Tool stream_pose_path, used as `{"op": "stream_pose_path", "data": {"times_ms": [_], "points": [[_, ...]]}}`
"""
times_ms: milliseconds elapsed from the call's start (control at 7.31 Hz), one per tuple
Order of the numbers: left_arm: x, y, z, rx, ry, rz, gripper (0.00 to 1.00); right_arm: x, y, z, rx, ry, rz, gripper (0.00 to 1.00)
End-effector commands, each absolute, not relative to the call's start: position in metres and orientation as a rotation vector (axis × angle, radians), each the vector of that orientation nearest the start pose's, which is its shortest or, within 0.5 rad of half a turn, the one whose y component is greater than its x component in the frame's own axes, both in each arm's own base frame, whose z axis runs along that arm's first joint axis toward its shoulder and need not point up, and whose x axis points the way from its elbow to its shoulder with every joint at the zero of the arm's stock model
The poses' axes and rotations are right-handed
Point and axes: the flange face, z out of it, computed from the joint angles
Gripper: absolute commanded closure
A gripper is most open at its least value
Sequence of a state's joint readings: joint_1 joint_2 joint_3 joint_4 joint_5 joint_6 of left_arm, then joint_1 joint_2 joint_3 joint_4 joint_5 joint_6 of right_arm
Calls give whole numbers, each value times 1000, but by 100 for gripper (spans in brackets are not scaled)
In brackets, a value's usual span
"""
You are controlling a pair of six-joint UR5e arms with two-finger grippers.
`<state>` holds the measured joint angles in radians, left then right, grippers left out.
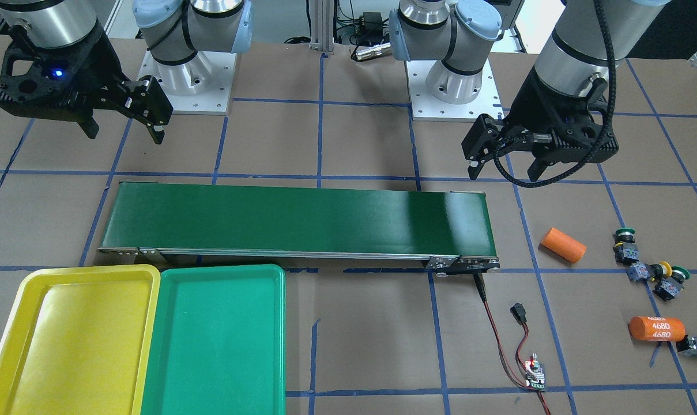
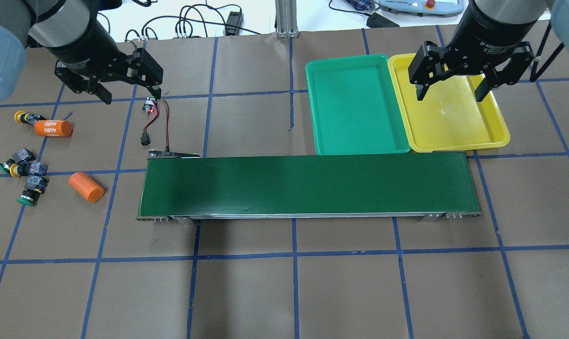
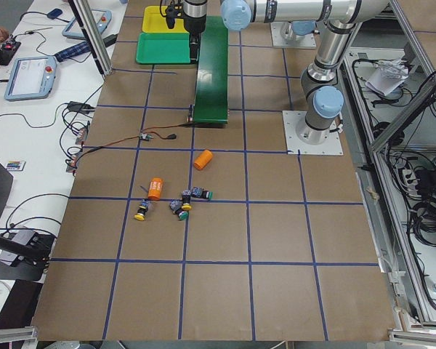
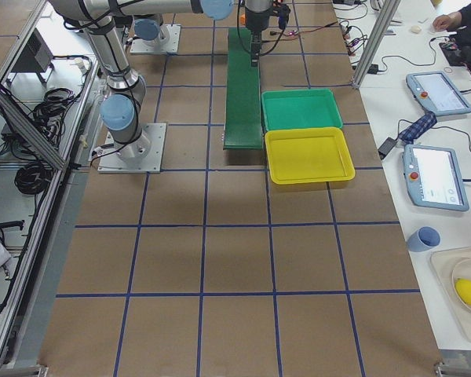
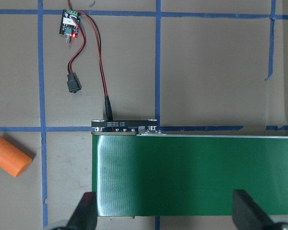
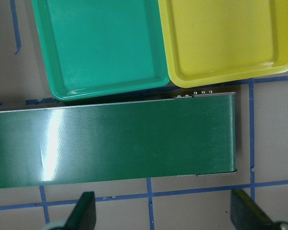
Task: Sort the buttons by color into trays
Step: 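Reach the left gripper down to the orange cylinder and grasp it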
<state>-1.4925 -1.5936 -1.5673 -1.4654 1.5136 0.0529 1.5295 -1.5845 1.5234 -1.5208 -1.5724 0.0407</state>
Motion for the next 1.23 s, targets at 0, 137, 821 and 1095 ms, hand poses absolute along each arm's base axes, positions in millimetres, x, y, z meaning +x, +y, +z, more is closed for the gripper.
{"op": "stream_pose_path", "data": {"times_ms": [0, 137, 821, 1095], "points": [[-97, -508, 463, -38, 3189, -63, 0, 113, -492, 512, 128, 3143, -26, 0], [-89, -509, 454, -63, 3190, -38, 0, 113, -493, 513, 127, 3136, -34, 0], [162, -521, 346, -336, 3193, -2, 0, 113, -492, 512, 127, 3136, -31, 0], [193, -516, 295, -730, 3134, 83, 0, 113, -492, 512, 127, 3134, -31, 0]]}}
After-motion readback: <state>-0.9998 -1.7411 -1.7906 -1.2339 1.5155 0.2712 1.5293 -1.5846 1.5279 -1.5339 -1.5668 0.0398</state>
